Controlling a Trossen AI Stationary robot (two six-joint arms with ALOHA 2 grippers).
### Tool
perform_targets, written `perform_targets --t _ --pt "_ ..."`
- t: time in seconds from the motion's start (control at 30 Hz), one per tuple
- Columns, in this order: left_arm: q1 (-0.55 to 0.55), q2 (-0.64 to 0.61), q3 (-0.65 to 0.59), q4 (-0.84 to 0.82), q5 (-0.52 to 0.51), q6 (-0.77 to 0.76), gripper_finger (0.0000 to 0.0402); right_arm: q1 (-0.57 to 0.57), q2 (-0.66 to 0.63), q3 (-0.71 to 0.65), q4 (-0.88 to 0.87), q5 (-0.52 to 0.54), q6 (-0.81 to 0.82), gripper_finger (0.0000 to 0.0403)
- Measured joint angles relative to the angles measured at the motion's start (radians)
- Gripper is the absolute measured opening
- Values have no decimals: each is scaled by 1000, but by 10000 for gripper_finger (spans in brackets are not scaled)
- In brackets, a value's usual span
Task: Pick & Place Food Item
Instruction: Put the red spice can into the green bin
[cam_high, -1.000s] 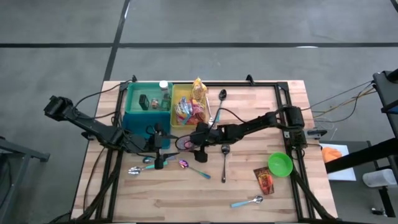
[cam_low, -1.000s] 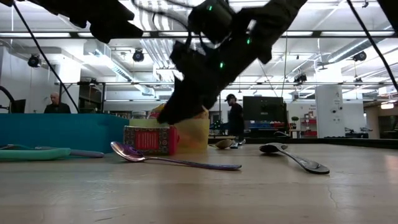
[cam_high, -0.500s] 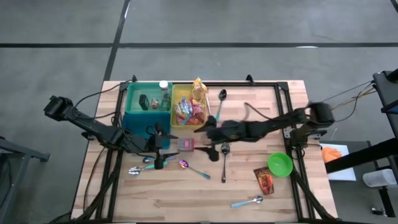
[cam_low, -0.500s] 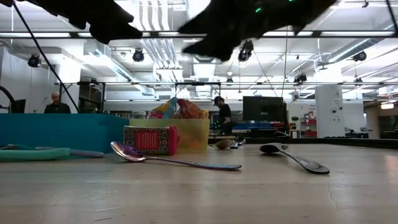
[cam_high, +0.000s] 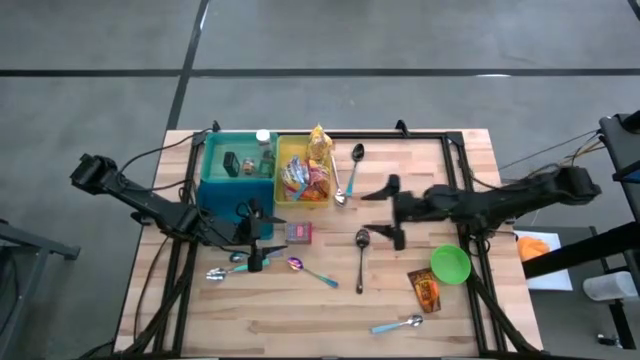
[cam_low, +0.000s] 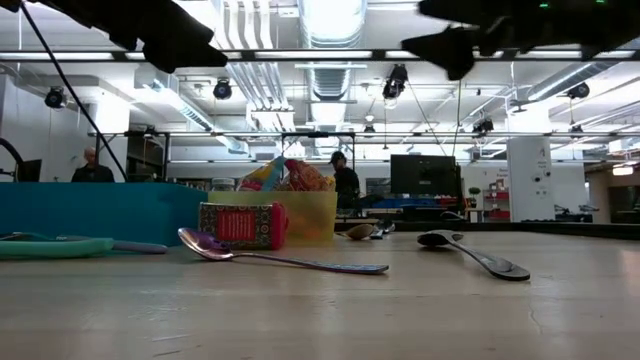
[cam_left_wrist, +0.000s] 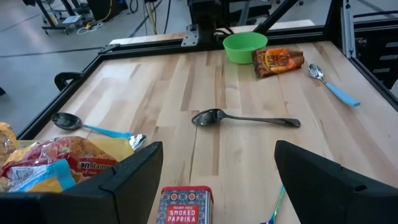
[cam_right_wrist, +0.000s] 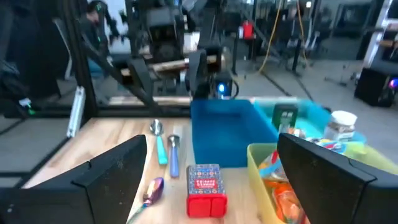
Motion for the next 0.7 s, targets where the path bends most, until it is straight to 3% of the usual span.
perform_targets --t 0.27,0.37,0.7 --pt "0 0 0 -9 0 0 310 -1 -326 -171 -2 0 -133 359" --pt "0 0 0 -13 0 0 310 -1 -419 -219 -3 0 -67 359" --pt "0 0 0 -17 0 0 310 -1 -550 -278 -47 -1 36 359"
